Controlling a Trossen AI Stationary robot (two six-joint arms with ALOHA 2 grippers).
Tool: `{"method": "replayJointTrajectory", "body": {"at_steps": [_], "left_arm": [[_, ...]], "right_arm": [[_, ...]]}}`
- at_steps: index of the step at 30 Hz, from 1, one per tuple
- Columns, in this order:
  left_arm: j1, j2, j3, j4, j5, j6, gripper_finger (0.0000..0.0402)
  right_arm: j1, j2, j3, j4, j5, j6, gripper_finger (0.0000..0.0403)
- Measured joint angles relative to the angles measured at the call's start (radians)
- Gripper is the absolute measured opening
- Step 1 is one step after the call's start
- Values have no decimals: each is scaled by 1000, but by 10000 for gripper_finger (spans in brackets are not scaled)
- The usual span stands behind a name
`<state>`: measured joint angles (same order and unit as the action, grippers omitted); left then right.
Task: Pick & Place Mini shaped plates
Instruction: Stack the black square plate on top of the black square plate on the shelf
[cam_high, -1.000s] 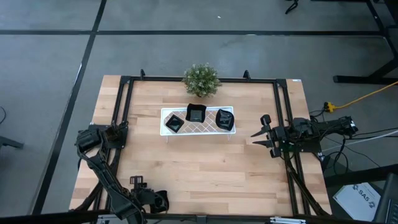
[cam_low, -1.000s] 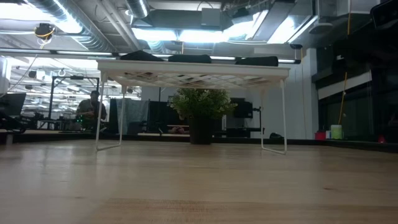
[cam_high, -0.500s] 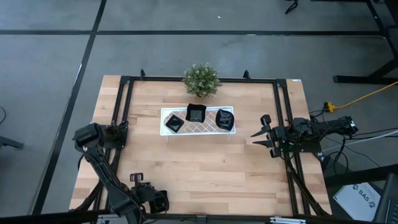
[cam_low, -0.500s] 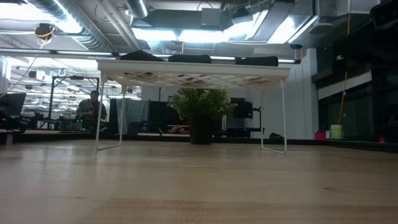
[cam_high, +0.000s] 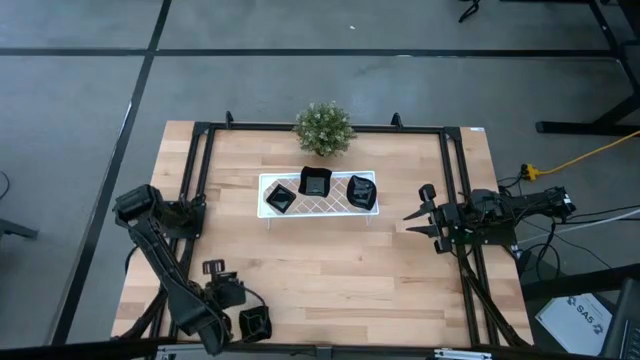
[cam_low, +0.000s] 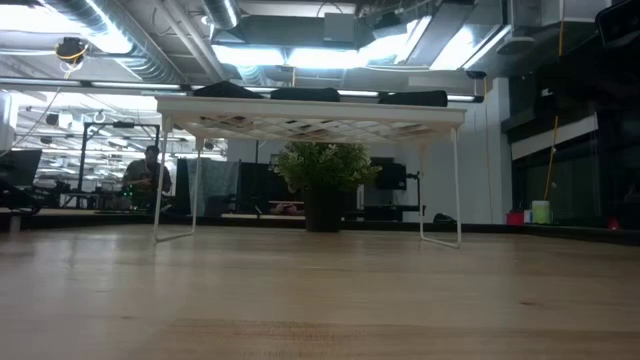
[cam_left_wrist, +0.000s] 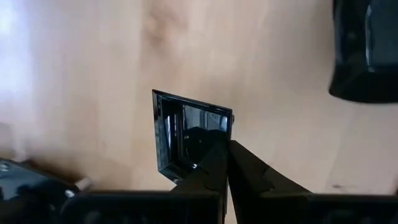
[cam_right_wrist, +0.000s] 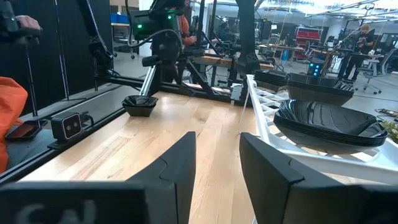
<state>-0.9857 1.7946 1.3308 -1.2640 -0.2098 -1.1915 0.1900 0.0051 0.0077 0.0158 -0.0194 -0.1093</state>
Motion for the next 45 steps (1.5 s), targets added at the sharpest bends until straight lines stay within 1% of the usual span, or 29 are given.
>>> {"method": "replayJointTrajectory", "body": {"at_steps": [9, 18, 25, 30, 33, 39, 45], "left_arm": [[43, -58, 0, -15, -138, 79, 3], [118, -106, 0, -16, -247, 244, 3], [183, -158, 0, -15, -322, 398, 3], [227, -198, 0, -5, -341, 505, 3], [253, -221, 0, 13, -366, 600, 3], [315, -261, 19, 13, -435, 805, 3], [375, -290, 24, 13, -543, 962, 3]], "right_arm": [[0, 0, 0, 0, 0, 0, 124], [0, 0, 0, 0, 0, 0, 124], [0, 0, 0, 0, 0, 0, 124], [0, 0, 0, 0, 0, 0, 124], [0, 0, 0, 0, 0, 0, 124], [0, 0, 0, 0, 0, 0, 124], [0, 0, 0, 0, 0, 0, 124]]}}
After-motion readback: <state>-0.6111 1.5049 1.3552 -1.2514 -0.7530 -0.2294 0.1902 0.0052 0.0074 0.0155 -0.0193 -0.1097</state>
